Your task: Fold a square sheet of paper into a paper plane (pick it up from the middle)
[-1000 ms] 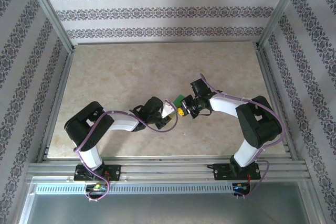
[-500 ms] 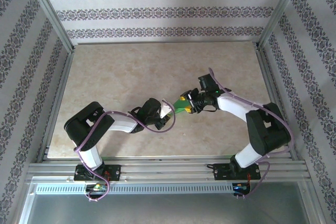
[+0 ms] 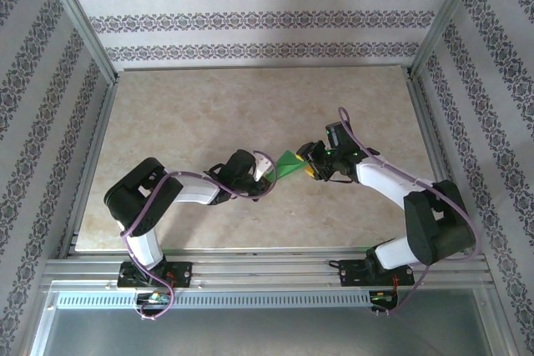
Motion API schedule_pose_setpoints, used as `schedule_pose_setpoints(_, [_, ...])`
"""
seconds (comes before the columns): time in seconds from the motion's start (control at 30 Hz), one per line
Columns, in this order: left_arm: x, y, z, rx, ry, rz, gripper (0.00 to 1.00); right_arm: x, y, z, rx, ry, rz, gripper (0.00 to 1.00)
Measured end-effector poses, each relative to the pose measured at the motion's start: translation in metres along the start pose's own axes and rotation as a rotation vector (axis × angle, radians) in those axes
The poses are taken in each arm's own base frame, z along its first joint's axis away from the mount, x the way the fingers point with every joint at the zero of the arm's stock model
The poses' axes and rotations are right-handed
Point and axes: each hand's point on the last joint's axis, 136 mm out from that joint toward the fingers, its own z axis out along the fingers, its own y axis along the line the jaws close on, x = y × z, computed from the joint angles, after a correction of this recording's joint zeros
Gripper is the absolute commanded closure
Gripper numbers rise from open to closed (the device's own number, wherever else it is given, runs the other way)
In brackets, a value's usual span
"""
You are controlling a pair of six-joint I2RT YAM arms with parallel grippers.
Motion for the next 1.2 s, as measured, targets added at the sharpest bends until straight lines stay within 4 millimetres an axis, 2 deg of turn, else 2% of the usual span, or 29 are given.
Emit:
schedule_pose_setpoints(0.2, [-0.001, -0.003, 0.003, 0.014, 0.053, -0.07, 0.88, -0.002, 0.014, -0.005, -0.115, -0.03, -0.15, 0.63])
schedule_pose_setpoints(0.53, [-0.001, -0.004, 0.004, 0.035, 0.096, -0.175, 0.87, 0.018, 0.017, 0.025, -0.248, 0.068, -0.235, 0.86])
schedule_pose_setpoints(0.93, [-0.002, -0.004, 0.004, 0.06, 0.102, -0.232, 0.83, 0.039, 0.003, 0.057, -0.243, 0.174, -0.245, 0.87])
schedule_pose_setpoints(1.2, [-0.003, -0.008, 0.004, 0.083, 0.108, -0.255, 0.73, 0.042, -0.004, 0.068, -0.234, 0.197, -0.235, 0.86])
